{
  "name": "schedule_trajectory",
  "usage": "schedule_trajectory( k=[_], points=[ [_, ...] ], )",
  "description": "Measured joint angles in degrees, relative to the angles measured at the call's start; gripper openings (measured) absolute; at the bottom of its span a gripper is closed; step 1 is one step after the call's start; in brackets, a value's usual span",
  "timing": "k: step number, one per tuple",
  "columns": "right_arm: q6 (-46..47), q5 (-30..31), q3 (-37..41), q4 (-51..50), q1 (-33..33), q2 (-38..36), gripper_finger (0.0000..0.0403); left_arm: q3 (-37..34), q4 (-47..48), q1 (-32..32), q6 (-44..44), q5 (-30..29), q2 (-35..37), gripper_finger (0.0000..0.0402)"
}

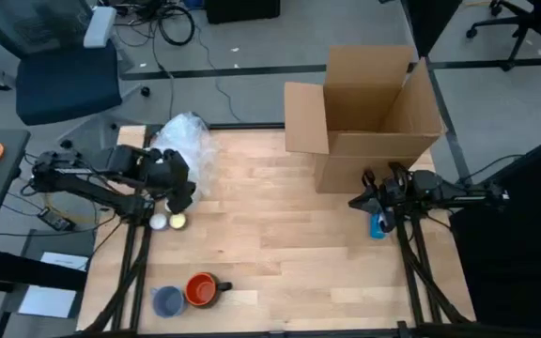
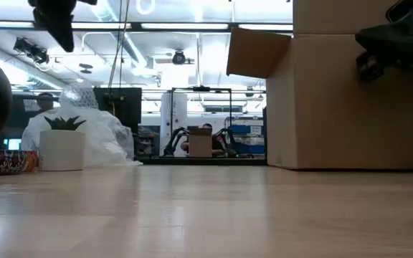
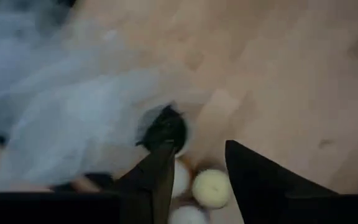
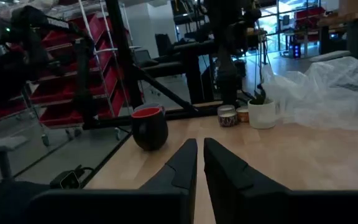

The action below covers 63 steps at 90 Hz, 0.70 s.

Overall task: Wrap mug
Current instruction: Wrap the black mug with bubble wrap

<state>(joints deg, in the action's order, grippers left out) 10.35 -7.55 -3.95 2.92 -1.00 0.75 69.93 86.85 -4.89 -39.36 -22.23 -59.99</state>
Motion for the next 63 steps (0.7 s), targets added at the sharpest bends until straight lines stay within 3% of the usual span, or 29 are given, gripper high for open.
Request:
schedule_trajectory(
  k=[20,63],
  points=[
    [0.01,0.0,-0.02,0.0,-0.02,0.01,0.0007,-4.33,2.2,0.56,-0.78,-5.47,0.06,0.0127],
    [0.02,0.0,-0.02,0.0,-0.02,-0.01,0.0007,-14.16,-10.48,5.81,6.27,-10.4,0.16,0.0177]
  ],
)
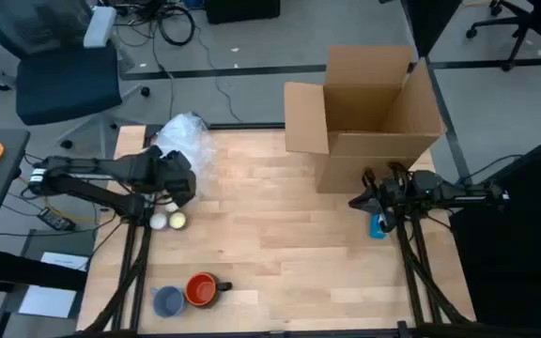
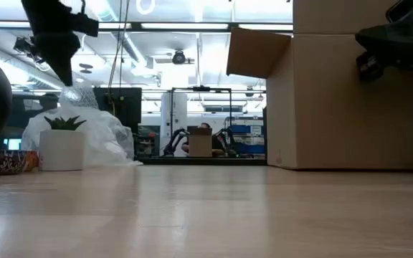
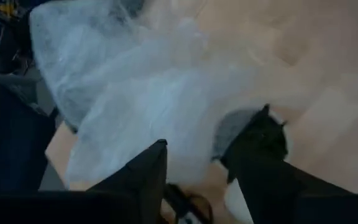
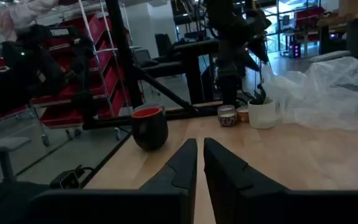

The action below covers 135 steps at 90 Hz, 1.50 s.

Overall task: Wrap mug
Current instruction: Wrap the black mug with bubble wrap

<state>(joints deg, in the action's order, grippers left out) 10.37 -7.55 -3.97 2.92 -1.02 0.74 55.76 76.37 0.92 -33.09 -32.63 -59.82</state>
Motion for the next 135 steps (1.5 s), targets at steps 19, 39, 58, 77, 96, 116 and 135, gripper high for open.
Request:
schedule_trajectory(
  k=[19,39,58,77,96,116,135],
  points=[
    [0.0,-0.01,0.01,0.0,0.01,0.0,0.0007,-3.04,-8.41,3.48,2.68,2.9,0.1,0.0188],
    [0.0,-0.02,0.02,0.0,0.0,0.0,0.0007,-6.25,-11.33,6.38,1.41,4.8,0.09,0.0184],
    [0.0,-0.02,0.01,0.0,0.0,0.01,0.0007,-7.36,-14.37,6.59,0.85,4.25,-0.69,0.013],
    [-0.02,-0.02,0.01,0.0,0.0,-0.01,0.0007,-7.36,-16.62,6.61,-0.88,2.57,-1.54,0.001],
    [-0.02,0.0,0.02,0.0,0.0,0.0,0.0007,-4.09,-17.45,6.61,0.89,-0.1,-1.52,0.0001],
    [0.0,0.0,0.02,0.0,0.02,-0.01,0.0007,3.49,-20.54,6.53,4.16,-1.23,-1.41,0.0],
    [-0.02,0.0,0.0,0.0,0.02,0.01,0.0007,9.98,-33.08,5.52,10.25,1.93,-1.41,0.0]
  ],
)
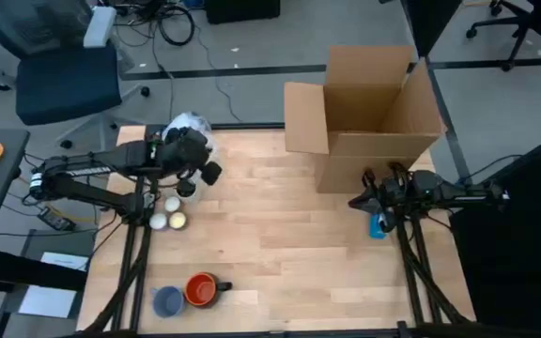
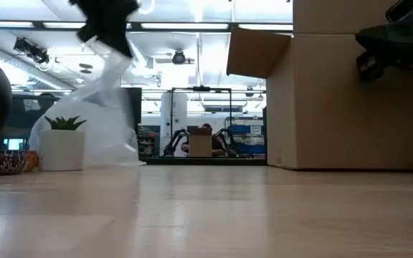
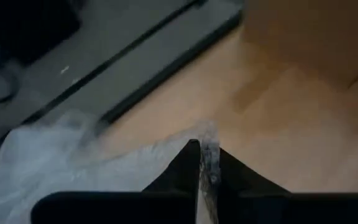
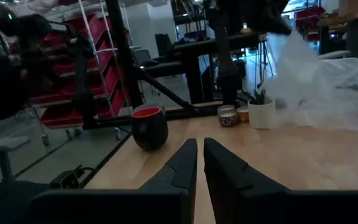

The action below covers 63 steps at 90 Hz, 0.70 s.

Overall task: Wrap mug
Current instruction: Wrap the black mug with bubble wrap

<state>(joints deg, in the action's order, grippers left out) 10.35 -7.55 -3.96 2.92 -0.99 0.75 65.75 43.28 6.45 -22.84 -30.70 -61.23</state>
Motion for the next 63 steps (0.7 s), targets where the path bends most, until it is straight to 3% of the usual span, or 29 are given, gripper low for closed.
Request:
schedule_trajectory(
  k=[23,51,63],
  points=[
    [0.0,-0.02,0.01,0.0,-0.02,-0.02,0.0007,1.25,-20.15,-5.99,7.38,8.66,-0.59,0.0],
    [0.0,0.0,0.02,0.0,-0.02,-0.02,0.0007,1.25,-31.96,-14.77,7.72,12.51,-6.7,0.0],
    [0.01,0.0,0.02,0.0,-0.02,-0.01,0.0007,1.23,-39.78,-18.57,7.64,17.99,-10.43,0.0]
  ],
)
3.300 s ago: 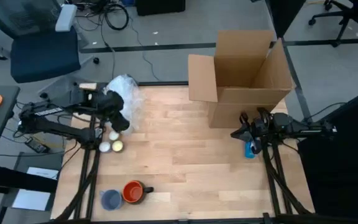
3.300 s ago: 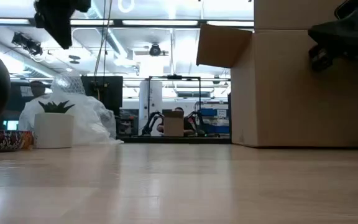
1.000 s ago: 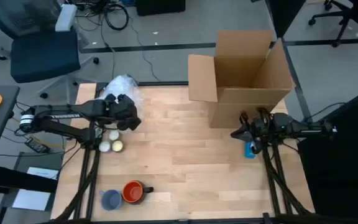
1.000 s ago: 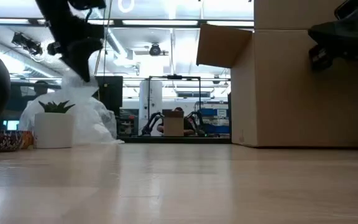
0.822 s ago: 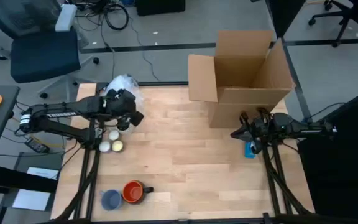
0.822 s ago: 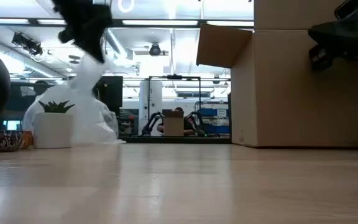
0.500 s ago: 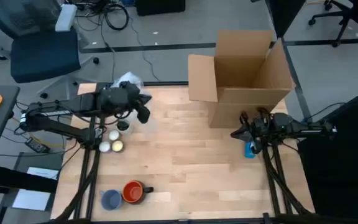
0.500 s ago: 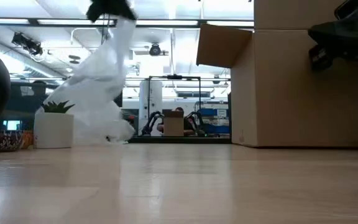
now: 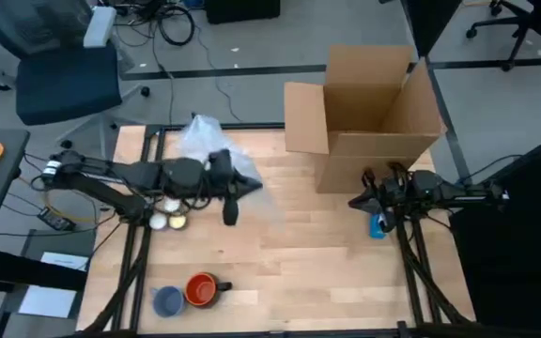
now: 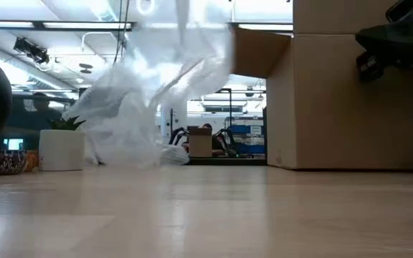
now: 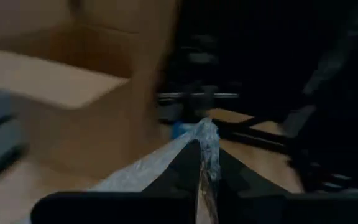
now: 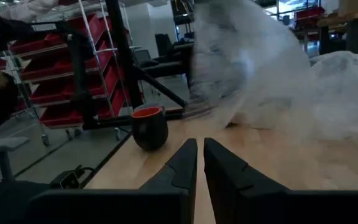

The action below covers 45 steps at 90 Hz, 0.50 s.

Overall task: Wrap mug
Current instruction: Wrap the black mug with bubble wrap

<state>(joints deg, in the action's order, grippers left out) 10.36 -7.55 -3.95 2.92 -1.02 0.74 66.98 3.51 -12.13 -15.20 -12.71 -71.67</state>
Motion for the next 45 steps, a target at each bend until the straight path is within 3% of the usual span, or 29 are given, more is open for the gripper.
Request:
schedule_trajectory(
  k=[20,45],
  points=[
    [0.0,-0.02,-0.01,0.0,0.01,0.01,0.0007,0.0,-9.55,-6.87,2.07,3.39,-3.81,0.0],
    [0.01,0.0,-0.02,0.0,0.02,0.01,0.0007,-0.02,-20.85,-14.06,7.9,-0.27,-8.54,0.0]
  ],
)
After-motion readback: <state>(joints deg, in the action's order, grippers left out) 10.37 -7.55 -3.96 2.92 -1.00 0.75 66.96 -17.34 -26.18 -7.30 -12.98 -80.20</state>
